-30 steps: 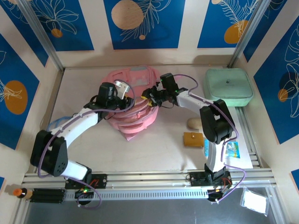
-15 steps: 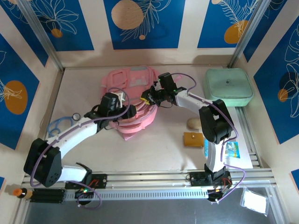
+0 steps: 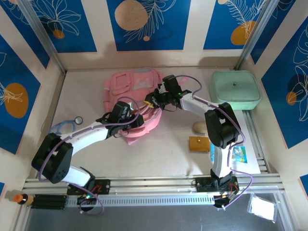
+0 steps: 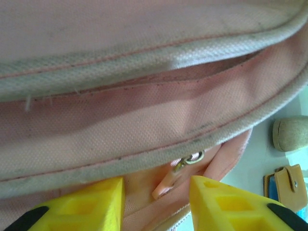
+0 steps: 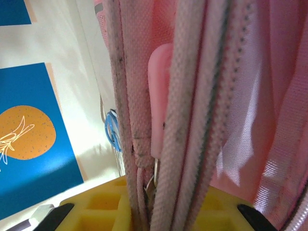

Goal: Pack the student bag
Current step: Unzip the student bag at the top-center of the table.

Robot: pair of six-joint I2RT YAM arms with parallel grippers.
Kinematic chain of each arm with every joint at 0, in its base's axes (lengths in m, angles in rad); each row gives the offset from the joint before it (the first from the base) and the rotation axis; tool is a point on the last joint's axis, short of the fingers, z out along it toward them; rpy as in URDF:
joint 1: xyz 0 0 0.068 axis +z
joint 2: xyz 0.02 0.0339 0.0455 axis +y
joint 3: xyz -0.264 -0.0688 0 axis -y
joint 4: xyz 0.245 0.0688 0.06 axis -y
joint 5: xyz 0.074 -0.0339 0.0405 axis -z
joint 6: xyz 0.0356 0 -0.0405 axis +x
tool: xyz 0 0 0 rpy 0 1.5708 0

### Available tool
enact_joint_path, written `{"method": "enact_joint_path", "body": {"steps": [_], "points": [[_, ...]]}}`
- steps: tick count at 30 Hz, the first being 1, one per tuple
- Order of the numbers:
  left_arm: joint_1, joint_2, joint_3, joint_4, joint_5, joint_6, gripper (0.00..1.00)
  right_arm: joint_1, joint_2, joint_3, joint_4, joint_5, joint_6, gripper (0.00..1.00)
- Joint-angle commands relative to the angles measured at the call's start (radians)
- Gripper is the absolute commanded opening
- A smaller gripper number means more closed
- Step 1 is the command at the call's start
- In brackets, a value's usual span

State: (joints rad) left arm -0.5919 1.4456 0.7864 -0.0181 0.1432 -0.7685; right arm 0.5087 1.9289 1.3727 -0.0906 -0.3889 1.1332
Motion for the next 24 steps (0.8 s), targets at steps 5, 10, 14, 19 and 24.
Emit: {"method": "enact_joint_path", "body": {"steps": [5, 10, 14, 19, 24], "points": [[-0.011, 0.047, 0.060, 0.052, 0.017, -0.031, 0.39, 0.030, -0.009, 0.024, 0.062, -0.070, -0.015, 0.21], [-0.013, 0.057, 0.096, -0.013, -0.019, -0.032, 0.34, 0.047, -0.005, 0.021, 0.060, -0.074, -0.026, 0.21], [-0.013, 0.064, 0.110, -0.059, -0.053, -0.034, 0.26, 0.050, -0.007, 0.012, 0.062, -0.072, -0.024, 0.20], [-0.012, 0.045, 0.102, -0.044, -0.048, -0.038, 0.21, 0.048, -0.008, 0.012, 0.054, -0.066, -0.032, 0.20], [-0.012, 0.004, 0.084, -0.035, -0.050, -0.048, 0.13, 0.048, -0.004, 0.006, 0.051, -0.059, -0.035, 0.20]]}}
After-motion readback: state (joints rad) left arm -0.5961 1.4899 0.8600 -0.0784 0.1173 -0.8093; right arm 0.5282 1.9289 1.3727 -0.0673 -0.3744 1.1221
